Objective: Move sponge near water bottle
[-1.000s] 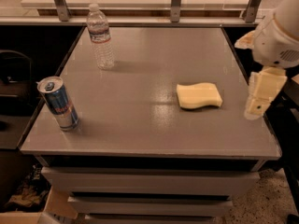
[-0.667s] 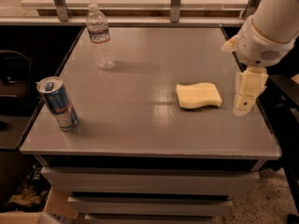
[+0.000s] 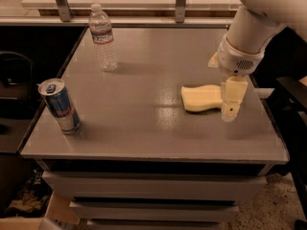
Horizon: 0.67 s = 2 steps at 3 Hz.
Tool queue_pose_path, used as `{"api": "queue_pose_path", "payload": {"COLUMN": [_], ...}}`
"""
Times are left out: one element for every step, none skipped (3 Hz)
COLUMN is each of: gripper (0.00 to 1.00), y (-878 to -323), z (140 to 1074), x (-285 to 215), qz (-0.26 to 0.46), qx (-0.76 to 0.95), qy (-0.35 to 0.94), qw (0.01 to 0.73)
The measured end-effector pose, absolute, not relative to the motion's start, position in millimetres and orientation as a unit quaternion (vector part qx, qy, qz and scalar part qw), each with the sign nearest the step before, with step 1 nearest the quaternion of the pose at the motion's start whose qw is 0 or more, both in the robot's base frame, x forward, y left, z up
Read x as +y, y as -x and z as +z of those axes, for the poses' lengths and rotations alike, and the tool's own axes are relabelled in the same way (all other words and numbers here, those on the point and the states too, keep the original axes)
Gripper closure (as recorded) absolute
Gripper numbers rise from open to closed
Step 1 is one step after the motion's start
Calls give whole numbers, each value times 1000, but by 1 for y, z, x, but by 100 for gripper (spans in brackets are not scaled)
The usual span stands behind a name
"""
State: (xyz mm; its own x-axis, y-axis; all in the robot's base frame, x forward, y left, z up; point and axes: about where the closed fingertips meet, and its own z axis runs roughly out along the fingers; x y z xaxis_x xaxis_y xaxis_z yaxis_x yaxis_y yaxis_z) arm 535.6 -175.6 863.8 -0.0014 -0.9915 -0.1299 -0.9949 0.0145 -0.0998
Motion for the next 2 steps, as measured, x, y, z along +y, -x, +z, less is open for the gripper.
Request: {"api": "queue_pose_path", "payload": {"gripper": [0,18], "y": [-542,-545], "z": [840,825], "x": [-165,-158], "qz": [21,30], "qx": [698,691], "qy": [714,721], "qw": [54,37]}}
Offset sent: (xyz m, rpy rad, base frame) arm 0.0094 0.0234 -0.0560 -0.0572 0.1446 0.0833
